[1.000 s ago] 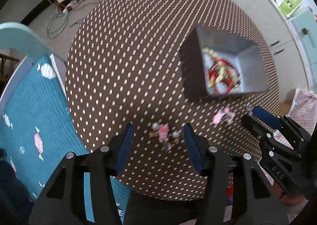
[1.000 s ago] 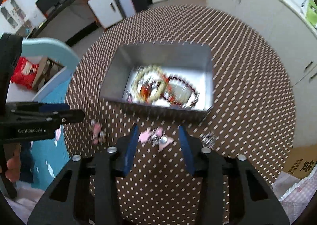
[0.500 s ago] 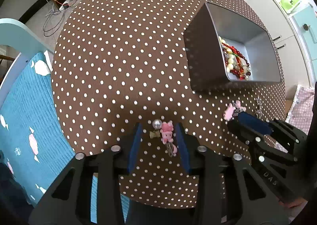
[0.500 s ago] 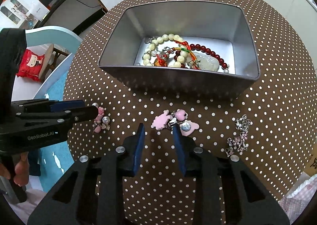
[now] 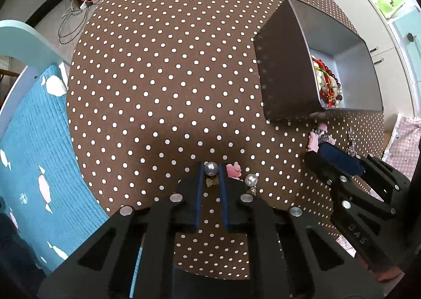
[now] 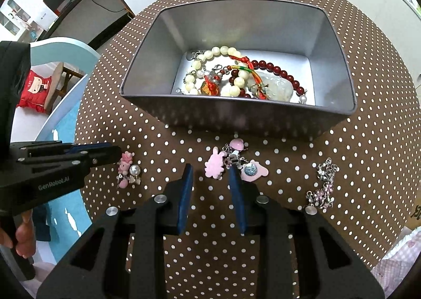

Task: Organize jewelry
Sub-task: 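Grasp the pearl stud earrings with the left gripper while the right grasps the pink bunny earrings, then lower both held earrings into the grey box and open both grippers, then grasp the pink bunny pendant with the left gripper while the right grasps the pink heart earring, then carry both pieces into the grey box and open both grippers, then withdraw both grippers and move the left toward the last pearl stud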

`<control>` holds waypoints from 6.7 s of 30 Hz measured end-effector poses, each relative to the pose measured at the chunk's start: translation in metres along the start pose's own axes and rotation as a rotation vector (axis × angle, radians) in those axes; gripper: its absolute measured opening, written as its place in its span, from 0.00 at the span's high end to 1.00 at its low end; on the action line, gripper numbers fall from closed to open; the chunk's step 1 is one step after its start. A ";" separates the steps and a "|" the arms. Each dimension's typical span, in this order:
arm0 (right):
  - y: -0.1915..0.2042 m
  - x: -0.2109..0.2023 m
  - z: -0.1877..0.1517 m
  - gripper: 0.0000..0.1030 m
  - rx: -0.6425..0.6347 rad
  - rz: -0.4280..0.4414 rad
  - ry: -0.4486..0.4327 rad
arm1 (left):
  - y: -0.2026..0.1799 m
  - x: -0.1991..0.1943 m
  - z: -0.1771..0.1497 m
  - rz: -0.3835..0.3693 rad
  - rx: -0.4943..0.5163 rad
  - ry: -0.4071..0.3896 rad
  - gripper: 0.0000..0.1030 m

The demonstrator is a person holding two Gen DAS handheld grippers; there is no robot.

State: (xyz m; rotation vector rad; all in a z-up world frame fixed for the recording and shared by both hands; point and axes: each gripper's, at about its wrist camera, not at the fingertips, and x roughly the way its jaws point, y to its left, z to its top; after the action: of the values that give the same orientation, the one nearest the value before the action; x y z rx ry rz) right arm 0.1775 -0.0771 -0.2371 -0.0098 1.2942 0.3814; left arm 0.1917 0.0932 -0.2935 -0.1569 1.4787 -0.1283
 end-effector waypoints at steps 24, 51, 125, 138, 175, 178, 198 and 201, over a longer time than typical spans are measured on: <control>0.024 0.006 0.007 0.67 -0.065 -0.119 -0.047 | 0.011 -0.021 -0.007 -0.008 -0.036 -0.040 0.90; 0.027 -0.082 0.014 0.86 -0.118 -0.118 -0.237 | -0.048 -0.086 0.026 -0.119 0.073 -0.201 0.90; -0.008 -0.008 -0.009 0.86 -0.146 -0.151 -0.095 | -0.053 -0.009 0.013 0.066 -0.010 -0.010 0.89; -0.004 -0.043 -0.014 0.87 -0.146 -0.154 -0.160 | -0.029 -0.050 0.016 0.052 -0.031 -0.094 0.90; -0.058 -0.118 0.024 0.60 0.001 -0.188 -0.280 | -0.096 -0.105 0.060 -0.028 0.143 -0.245 0.62; -0.074 -0.121 0.015 0.53 0.049 -0.205 -0.265 | -0.087 -0.101 0.053 -0.006 0.114 -0.228 0.53; -0.089 -0.097 -0.055 0.21 0.121 -0.194 -0.093 | -0.051 -0.050 -0.015 0.042 0.012 -0.087 0.18; -0.088 -0.093 -0.064 0.19 0.131 -0.190 -0.072 | -0.049 -0.042 -0.020 0.025 0.008 -0.084 0.32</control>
State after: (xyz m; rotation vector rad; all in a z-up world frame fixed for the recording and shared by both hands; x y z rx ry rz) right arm 0.1217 -0.1993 -0.1860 -0.0084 1.2330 0.1332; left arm 0.1687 0.0521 -0.2454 -0.1356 1.3957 -0.1069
